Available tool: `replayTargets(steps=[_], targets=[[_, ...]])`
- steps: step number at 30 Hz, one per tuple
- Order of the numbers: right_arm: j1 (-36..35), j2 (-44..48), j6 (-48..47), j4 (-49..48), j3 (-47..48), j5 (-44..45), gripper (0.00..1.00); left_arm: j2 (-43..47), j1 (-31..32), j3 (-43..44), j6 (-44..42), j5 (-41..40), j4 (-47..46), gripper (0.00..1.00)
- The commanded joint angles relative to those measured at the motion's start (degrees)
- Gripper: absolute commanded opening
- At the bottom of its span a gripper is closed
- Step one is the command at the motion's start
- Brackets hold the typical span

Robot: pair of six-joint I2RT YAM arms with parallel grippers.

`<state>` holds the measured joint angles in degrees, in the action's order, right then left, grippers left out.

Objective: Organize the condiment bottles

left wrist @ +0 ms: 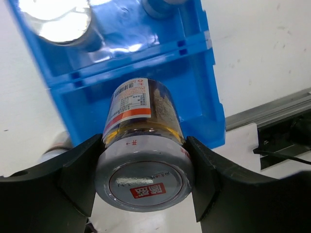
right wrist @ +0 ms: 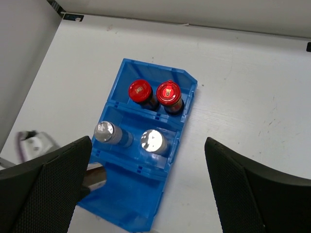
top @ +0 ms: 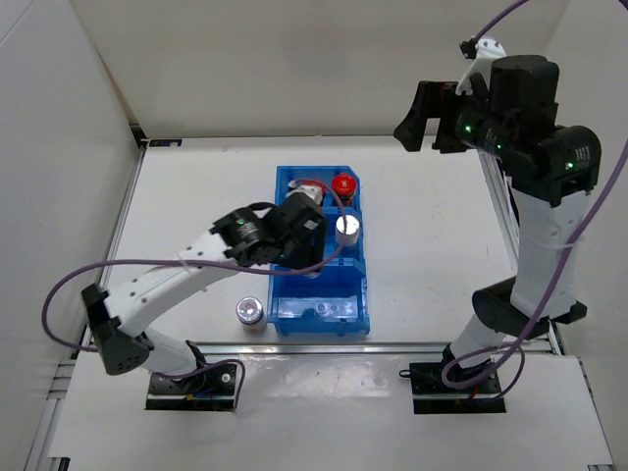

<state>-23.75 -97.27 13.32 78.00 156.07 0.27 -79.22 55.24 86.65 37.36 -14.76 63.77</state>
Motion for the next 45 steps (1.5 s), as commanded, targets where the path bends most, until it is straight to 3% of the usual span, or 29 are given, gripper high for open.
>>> replayTargets(steps=[1,8,14,20,23,24,27,29,30,32,33,36,39,40,42,43,45], targets=[[0.19,5.59,1.18,15.61,-4.53,-2.29,1.0,-5.39,2.59,-1.05,2.36,-0.18,-7.42,0.11],[0.19,11.67,1.71,15.61,-16.05,-2.29,1.0,-15.06,4.61,-2.64,2.45,1.14,-14.46,0.11],[0.19,13.51,1.71,15.61,-18.51,-1.77,1.0,-24.56,4.61,1.58,-0.98,2.37,-15.0,0.11],[0.19,12.99,1.71,15.61,-19.14,-2.38,1.0,-28.09,4.61,1.07,-1.51,5.09,-15.07,0.13],[0.19,12.47,1.71,15.61,-19.14,-3.09,1.0,-28.09,4.61,0.54,-2.91,7.46,-15.6,0.27],[0.19,12.46,1.71,15.61,-18.61,-3.09,1.0,-28.62,5.13,0.54,-2.91,7.99,-14.3,0.42],[0.19,11.84,1.71,15.61,-17.91,-2.56,1.0,-29.15,5.14,3.77,-2.91,6.34,-10.17,0.54],[0.19,11.84,1.71,15.61,-17.3,-2.56,1.0,-29.07,5.84,5.45,-2.91,4.84,-7.26,0.78],[0.19,11.32,1.71,15.61,-17.29,-2.56,1.0,-27.84,7.06,7.37,-3.52,3.7,-7.25,0.84],[0.19,11.32,1.18,15.61,-17.81,-2.56,1.0,-26.34,7.6,10.36,-4.05,0.27,-4.89,0.86],[0.19,11.32,1.18,15.61,-18.34,-2.56,1.0,-25.64,8.47,14.21,-5.1,-0.78,-4.1,1.0],[0.19,11.32,1.18,15.61,-18.34,-2.56,1.0,-24.49,9.18,24.83,-4.15,-8.16,3.78,1.0],[0.19,11.32,1.18,15.61,-18.87,-3.09,1.0,-21.34,9.8,28.05,-0.2,-13.09,9.52,1.0],[0.19,11.32,1.18,15.61,-18.87,-3.69,1.0,-17.67,9.8,21.69,2.86,-14.23,11.53,1.0],[0.19,11.32,0.66,15.61,-18.87,-3.7,1.0,-12.39,9.8,17.97,7.43,-14.24,12.51,1.0],[0.19,11.32,0.65,15.61,-18.87,-4.22,1.0,-6.18,9.8,9.41,10.16,-14.24,12.52,1.0],[0.19,11.32,0.65,15.61,-18.87,-4.23,1.0,0.7,9.8,0.75,19.03,-11.54,12.52,1.0]])
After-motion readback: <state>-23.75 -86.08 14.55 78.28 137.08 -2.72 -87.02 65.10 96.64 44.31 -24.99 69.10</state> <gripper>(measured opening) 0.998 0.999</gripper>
